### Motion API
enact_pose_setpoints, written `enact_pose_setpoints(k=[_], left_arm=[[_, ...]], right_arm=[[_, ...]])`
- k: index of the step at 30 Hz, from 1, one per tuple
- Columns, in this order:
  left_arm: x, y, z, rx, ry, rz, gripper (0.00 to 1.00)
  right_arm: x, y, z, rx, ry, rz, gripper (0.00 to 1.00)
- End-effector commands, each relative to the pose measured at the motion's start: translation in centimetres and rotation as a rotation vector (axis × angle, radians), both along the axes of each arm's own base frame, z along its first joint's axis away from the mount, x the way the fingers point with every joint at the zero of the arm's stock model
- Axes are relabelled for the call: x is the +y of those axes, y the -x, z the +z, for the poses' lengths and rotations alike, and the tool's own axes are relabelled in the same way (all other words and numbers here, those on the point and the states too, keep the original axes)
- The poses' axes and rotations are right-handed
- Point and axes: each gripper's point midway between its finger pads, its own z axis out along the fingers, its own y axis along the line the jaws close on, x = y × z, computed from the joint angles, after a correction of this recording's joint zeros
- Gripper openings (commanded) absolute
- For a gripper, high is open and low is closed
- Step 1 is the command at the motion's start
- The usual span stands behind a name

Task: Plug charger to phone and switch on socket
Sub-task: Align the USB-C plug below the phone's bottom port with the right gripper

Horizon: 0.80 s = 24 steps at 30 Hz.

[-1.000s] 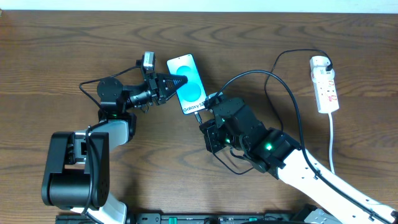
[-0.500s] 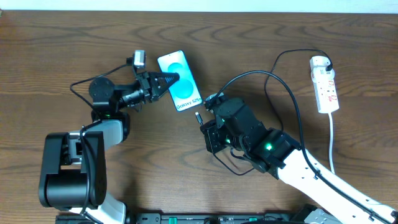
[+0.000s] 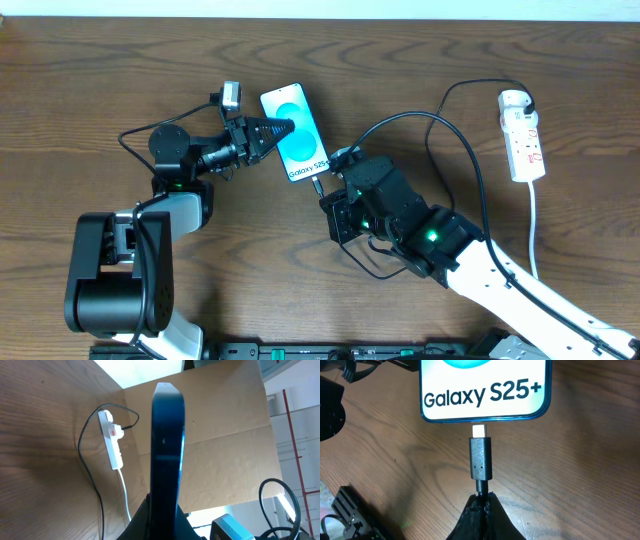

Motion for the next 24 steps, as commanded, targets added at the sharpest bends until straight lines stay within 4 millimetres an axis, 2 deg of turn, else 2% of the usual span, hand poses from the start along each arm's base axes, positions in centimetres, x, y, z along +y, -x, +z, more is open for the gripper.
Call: enact_pose_setpoints(k=[1,24], left_arm=[[-0.07,-0.19,1.46,-0.075,-0.009,-0.011,0.07],[0.17,-0.81,1.58,-0.003,0.025,0.022,0.07]], right_arm=[[0.28,-0.02,0.44,-0.001,-0.014,-0.005,0.01],[0.43,-0.22,0.62,0.003,-0.03,-0.022,0.01]])
